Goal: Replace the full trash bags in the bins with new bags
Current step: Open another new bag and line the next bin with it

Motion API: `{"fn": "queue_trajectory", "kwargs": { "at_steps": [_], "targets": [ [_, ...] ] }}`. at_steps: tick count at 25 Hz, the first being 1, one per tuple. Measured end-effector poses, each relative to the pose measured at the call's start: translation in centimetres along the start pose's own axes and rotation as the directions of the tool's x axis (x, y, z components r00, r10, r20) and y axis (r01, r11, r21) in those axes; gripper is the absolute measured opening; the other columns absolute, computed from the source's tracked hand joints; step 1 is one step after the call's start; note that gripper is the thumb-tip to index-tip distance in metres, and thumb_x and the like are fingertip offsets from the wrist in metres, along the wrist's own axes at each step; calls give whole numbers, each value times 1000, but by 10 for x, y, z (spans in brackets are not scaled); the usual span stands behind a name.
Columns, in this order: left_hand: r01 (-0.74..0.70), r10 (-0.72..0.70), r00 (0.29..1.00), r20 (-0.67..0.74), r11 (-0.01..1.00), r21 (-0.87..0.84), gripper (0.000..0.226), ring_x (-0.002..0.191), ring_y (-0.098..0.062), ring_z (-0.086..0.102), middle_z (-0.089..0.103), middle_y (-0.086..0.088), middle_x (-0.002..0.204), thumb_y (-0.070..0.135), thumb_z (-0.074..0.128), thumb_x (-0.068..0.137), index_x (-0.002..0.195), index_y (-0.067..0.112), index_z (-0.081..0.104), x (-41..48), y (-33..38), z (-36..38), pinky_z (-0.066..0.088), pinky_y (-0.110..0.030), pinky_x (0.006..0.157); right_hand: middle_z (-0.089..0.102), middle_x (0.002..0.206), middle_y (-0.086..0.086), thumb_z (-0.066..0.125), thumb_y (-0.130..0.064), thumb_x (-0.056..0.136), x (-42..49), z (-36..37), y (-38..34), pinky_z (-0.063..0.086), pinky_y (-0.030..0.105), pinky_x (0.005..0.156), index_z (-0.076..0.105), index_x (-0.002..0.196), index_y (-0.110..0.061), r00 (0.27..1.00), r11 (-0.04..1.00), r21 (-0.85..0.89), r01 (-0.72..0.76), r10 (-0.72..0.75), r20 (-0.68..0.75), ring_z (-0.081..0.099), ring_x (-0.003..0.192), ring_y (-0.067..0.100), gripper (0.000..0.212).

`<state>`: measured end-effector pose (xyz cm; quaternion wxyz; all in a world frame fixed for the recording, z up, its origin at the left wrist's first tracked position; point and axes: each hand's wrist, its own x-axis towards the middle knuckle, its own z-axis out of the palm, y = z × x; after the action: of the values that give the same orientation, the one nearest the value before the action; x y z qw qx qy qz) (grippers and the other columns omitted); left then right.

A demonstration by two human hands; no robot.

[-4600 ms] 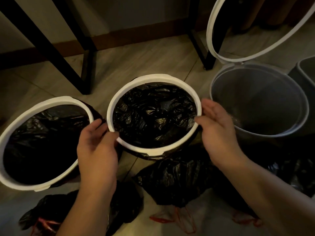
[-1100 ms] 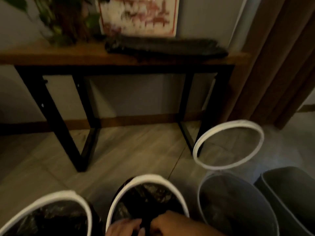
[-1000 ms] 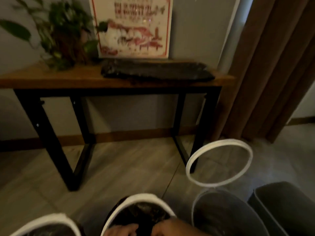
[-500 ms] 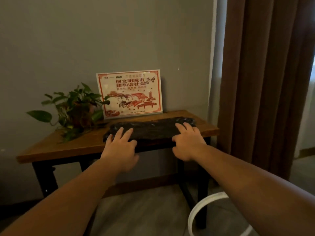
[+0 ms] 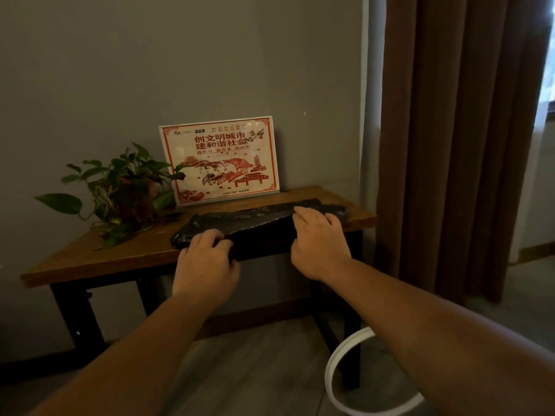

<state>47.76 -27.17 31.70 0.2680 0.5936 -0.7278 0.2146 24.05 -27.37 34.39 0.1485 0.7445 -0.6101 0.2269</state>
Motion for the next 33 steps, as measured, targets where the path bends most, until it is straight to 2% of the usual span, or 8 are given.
{"fn": "queue_trajectory", "kwargs": {
  "at_steps": [2,4,6,9,15,19,22,33],
  "targets": [
    [256,-268,963,15,900,-353,42,113,-20,58,59,6,115,64,59,92,109,27,70,-31,13,0,51,-37,90,47,160,0,51,-35,97,-33,-6,-16,27,51,125,50,152,-17,988,999,17,46,-43,-147,40,148,17,57],
    [657,-546,721,428,342,-671,69,101,-19,64,64,7,105,88,49,78,103,27,69,-56,42,-9,52,-38,85,61,146,1,56,-38,92,-73,-8,-31,36,52,120,63,140,-16,969,992,-22,121,-123,-212,54,136,17,53],
    [736,-291,505,813,-346,-581,86,109,-32,70,72,-8,119,91,55,74,118,20,72,-71,66,-16,56,-48,94,69,135,1,61,-39,87,-104,-10,-42,44,54,114,73,129,-15,951,972,-66,226,-235,-199,62,127,19,50],
    [599,-25,594,804,-653,-463,71,113,-40,73,74,-20,125,69,68,83,121,9,78,-73,81,-33,56,-52,98,76,120,-7,68,-44,80,-144,-9,-61,54,45,104,82,111,-24,929,939,-62,338,-344,-137,70,111,14,40],
    [598,-59,614,787,-615,-513,43,100,-37,77,76,-19,119,28,65,77,107,3,82,-107,66,-61,54,-46,90,69,118,-15,66,-40,91,-190,-11,-35,45,26,103,75,105,-36,916,798,601,52,201,-347,61,114,3,17],
    [482,-180,685,706,-614,-625,54,99,-34,74,75,-12,117,22,62,59,108,11,82,-166,29,-84,55,-48,91,76,112,5,65,-54,96,-170,0,-18,58,41,91,73,105,-26,668,18,687,-727,253,700,71,102,24,30],
    [481,-158,699,697,-617,-623,67,108,-34,72,74,-12,125,17,67,50,115,12,81,-198,12,-99,51,-52,97,78,106,15,69,-59,86,-194,18,-54,61,38,71,80,108,-11,588,-257,547,-797,-117,801,76,84,26,54],
    [835,-379,352,856,-286,-470,63,103,-39,74,75,-15,118,46,81,74,128,16,68,-274,-27,-90,55,-57,99,77,114,22,70,0,93,-262,-7,-110,58,46,98,79,111,-5,633,-270,616,-740,30,773,74,103,31,21]
  ]
}}
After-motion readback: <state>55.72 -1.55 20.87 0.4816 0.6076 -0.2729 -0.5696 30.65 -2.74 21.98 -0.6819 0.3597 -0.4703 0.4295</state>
